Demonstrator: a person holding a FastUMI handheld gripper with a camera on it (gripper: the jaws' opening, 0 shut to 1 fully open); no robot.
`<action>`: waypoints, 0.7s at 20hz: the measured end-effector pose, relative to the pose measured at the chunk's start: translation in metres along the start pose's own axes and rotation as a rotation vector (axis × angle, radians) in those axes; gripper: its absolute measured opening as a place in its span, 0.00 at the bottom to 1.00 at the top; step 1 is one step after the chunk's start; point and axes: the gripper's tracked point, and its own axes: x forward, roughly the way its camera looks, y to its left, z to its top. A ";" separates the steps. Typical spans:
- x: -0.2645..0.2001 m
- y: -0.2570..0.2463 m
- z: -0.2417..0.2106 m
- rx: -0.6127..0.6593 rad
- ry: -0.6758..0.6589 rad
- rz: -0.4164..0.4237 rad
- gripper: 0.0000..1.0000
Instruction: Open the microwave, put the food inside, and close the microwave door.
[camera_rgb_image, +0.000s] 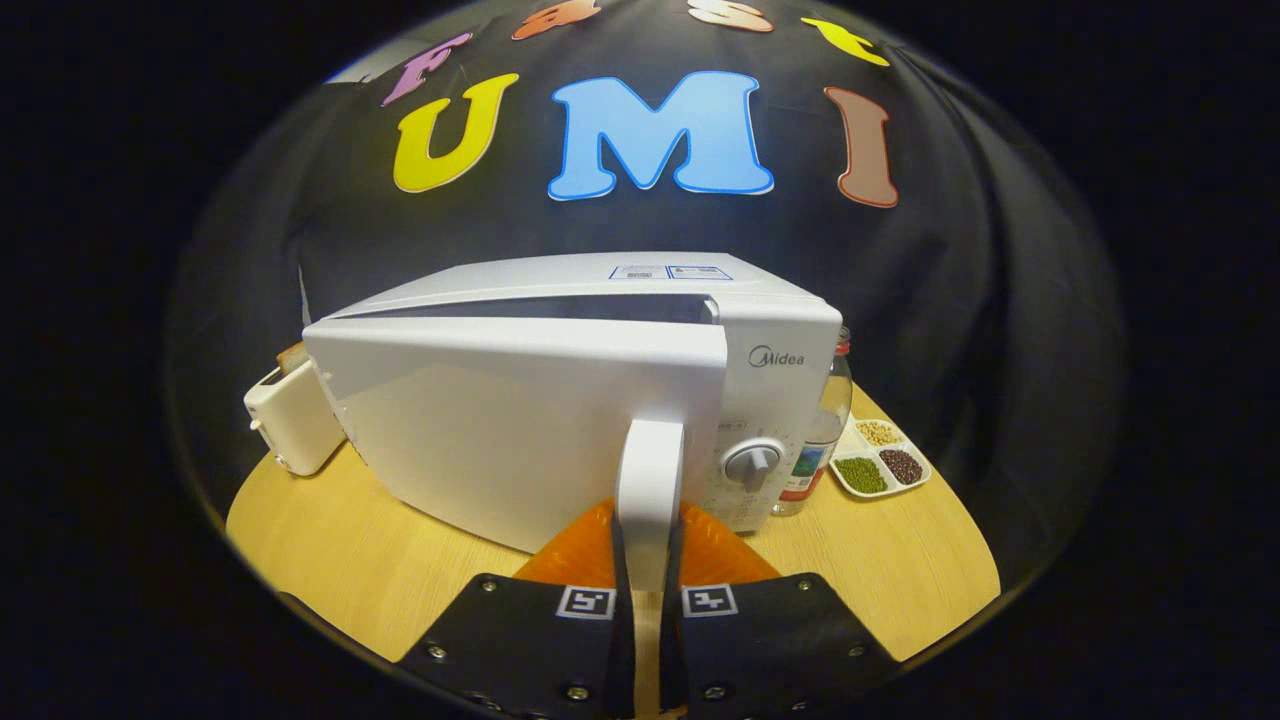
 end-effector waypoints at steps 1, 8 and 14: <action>-0.007 0.003 -0.003 0.000 0.005 0.001 0.10; -0.062 0.039 -0.034 0.017 0.001 0.008 0.10; -0.096 0.073 -0.053 0.051 -0.009 0.002 0.10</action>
